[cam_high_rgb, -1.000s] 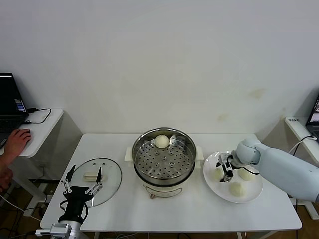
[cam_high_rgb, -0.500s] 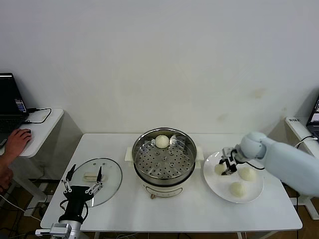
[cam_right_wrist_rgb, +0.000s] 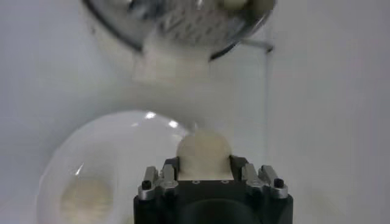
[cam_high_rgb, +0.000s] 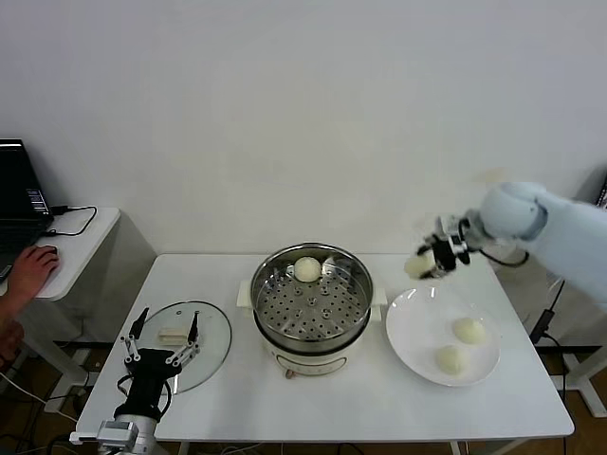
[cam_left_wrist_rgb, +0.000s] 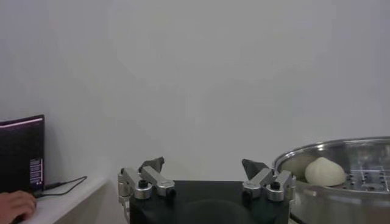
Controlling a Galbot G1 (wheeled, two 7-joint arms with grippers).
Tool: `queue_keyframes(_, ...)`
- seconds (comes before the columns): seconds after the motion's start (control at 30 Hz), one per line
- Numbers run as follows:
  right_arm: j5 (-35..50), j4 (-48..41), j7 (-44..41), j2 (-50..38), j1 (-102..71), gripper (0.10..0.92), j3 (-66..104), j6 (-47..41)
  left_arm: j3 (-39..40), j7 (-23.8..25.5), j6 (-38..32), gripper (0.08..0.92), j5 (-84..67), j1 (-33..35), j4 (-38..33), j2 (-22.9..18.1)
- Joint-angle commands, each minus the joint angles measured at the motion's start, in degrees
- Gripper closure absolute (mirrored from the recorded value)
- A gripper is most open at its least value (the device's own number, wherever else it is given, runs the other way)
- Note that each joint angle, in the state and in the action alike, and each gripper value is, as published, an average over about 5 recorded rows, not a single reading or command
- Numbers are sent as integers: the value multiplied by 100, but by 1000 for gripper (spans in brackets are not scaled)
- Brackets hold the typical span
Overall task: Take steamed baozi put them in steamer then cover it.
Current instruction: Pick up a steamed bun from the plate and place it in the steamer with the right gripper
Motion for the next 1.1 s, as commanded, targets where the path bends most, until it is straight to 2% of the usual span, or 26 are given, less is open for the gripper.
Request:
queue_keyframes(0.03, 1490, 539, 456, 900, 1306, 491, -662, -694, 3, 3, 5, 177, -6, -6, -23, -2)
queue_keyframes(0.2, 1931, 289, 1007, 1836, 670, 491, -576, -1219, -50, 3, -2, 177, -6, 20, -73, -25)
queue_keyframes(0.43, 1858, -341, 1262, 2807, -74, 491, -582, -1542, -143, 5, -7, 177, -19, 30, -131, -62)
queue_keyframes(0.77, 1512, -1210, 1353, 3529, -848, 490, -529, -1610, -121, 6, -18, 177, -15, 6, -99, -132)
queue_keyframes(1.1, 1077, -1880, 1368, 3821, -1284, 471, -390, -1514, -126, 4, -26, 177, -19, 19, -131, -136)
